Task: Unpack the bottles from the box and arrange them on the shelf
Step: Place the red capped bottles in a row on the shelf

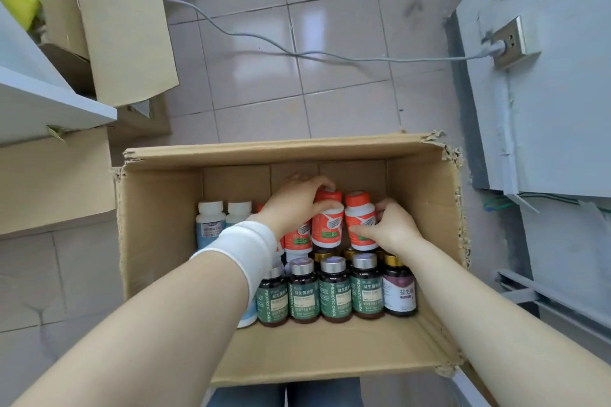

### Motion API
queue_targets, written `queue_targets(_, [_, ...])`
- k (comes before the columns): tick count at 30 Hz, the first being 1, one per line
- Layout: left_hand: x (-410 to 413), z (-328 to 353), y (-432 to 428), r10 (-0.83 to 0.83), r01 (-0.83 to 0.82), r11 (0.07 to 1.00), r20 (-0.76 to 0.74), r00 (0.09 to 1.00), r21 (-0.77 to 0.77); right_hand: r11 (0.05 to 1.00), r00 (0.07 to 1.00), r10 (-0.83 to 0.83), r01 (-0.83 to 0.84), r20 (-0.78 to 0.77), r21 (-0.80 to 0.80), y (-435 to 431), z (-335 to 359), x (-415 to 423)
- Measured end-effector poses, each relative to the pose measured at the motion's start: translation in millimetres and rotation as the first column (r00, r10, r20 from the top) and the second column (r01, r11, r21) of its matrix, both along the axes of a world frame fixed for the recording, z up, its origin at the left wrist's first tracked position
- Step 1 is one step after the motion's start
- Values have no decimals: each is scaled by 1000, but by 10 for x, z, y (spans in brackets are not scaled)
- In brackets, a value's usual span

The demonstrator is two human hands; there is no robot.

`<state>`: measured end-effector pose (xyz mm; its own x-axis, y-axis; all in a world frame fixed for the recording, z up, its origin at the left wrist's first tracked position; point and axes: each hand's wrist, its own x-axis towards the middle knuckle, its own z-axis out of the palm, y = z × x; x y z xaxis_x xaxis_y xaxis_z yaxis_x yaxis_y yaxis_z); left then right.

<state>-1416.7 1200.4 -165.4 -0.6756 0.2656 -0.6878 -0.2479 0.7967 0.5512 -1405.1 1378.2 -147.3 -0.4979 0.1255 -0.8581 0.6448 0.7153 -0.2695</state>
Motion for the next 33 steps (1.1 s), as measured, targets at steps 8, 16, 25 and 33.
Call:
queue_targets(8, [201,1267,-247,430,-385,872,-96,898,301,945,959,-269,246,-84,-214,58,1206,191])
queue_targets(16, [489,2823,-118,680,-653,543,180,711,529,672,765,-644,566,0,-478,108,2660,806])
queue_targets(25, [1189,3983,192,192,-416,543,375,907,729,434,455,-874,576,-169,-693,-48,3860,2264])
queue_targets(33, [2228,5008,685,-150,-83,542,193,970,836,363,217,-931,494,-293,-790,62,4742,3753])
